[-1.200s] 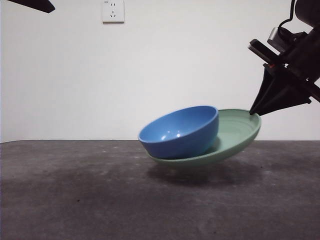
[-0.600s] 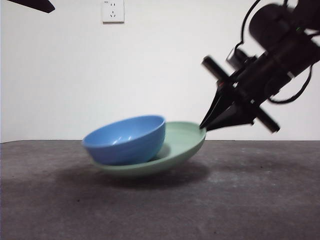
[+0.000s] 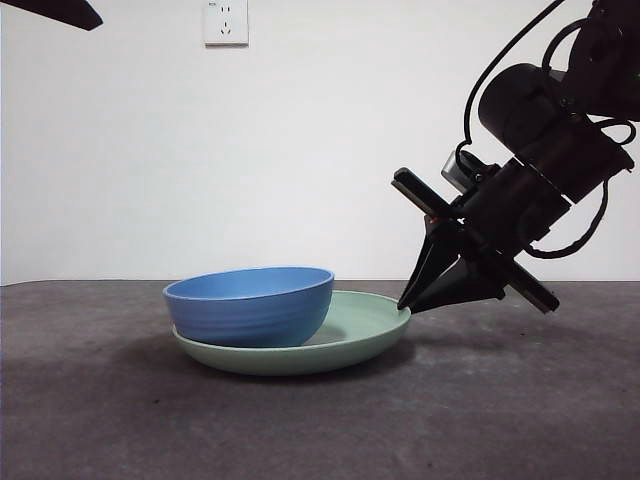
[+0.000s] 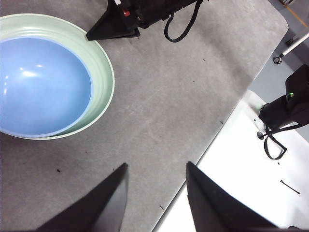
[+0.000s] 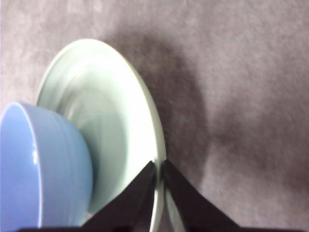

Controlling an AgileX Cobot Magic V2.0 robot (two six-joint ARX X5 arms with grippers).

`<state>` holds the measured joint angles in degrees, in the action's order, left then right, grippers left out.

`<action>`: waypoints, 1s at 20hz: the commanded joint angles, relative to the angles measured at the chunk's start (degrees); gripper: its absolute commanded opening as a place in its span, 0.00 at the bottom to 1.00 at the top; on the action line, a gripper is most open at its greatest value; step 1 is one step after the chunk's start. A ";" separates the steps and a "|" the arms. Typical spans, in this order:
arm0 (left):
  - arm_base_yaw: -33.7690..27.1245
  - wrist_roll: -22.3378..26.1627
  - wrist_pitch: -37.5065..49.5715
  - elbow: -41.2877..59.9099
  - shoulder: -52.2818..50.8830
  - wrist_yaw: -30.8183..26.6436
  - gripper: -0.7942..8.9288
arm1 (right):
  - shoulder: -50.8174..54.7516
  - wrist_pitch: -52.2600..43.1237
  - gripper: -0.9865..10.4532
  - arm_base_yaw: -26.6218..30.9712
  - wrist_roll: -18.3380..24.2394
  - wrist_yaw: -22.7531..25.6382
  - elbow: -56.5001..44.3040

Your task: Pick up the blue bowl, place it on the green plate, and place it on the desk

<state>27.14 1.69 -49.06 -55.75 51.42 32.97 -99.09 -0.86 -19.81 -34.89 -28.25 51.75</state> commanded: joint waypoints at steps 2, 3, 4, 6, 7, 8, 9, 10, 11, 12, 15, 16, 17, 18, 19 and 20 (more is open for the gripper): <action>0.26 0.87 0.66 -0.39 0.46 0.26 0.28 | -0.66 1.38 0.27 -0.22 2.36 0.74 1.18; 0.26 0.87 0.66 -0.39 0.46 0.26 0.28 | -0.66 1.38 0.28 -0.22 2.43 0.85 1.18; 0.26 0.85 0.66 -0.39 0.46 0.26 0.28 | -0.59 1.36 0.28 -0.22 2.43 1.25 1.18; 0.26 0.85 0.59 -0.39 0.46 0.26 0.28 | 0.13 1.75 0.28 -0.11 2.84 2.01 1.18; 0.26 0.85 0.57 -0.39 0.46 0.26 0.28 | 1.07 2.36 0.28 0.09 3.41 2.43 1.18; 0.26 0.85 0.59 -0.39 0.46 0.26 0.28 | 2.51 3.52 0.28 0.13 4.63 3.02 1.18; 0.26 0.85 0.61 -0.39 0.46 0.26 0.28 | 4.37 5.05 0.28 0.15 6.34 3.87 1.18; 0.26 0.85 0.66 -0.39 0.46 0.26 0.28 | 6.69 7.13 0.28 0.15 8.39 5.05 1.18; 0.26 0.85 0.66 -0.39 0.46 0.26 0.28 | 9.09 9.22 0.28 0.13 10.49 5.99 1.18; 0.24 0.85 0.66 -0.39 0.46 0.26 0.28 | 12.37 11.93 0.28 0.11 13.60 5.88 1.18; 0.26 0.85 0.68 -0.39 0.46 0.26 0.28 | 22.08 20.85 0.28 -0.39 20.52 5.62 1.18; 0.26 0.87 0.68 -0.39 0.46 0.26 0.28 | 25.92 24.28 0.28 -0.94 22.88 5.60 1.18; 0.26 0.87 0.68 -0.39 0.46 0.26 0.28 | 29.40 27.34 0.28 -1.49 24.81 5.57 1.18; 0.26 0.85 0.70 -0.39 0.46 0.26 0.28 | 32.48 30.08 0.28 -1.92 26.25 5.57 1.18; 0.26 0.87 0.70 -0.39 0.46 0.26 0.28 | 36.09 33.31 0.28 -2.56 27.58 5.57 1.18; 0.26 0.85 0.72 -0.39 0.46 0.26 0.28 | 39.17 36.22 0.28 -3.23 28.44 5.57 1.18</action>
<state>27.14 2.04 -49.06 -55.75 51.42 32.97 -60.05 34.83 -22.70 -9.26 -22.52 51.94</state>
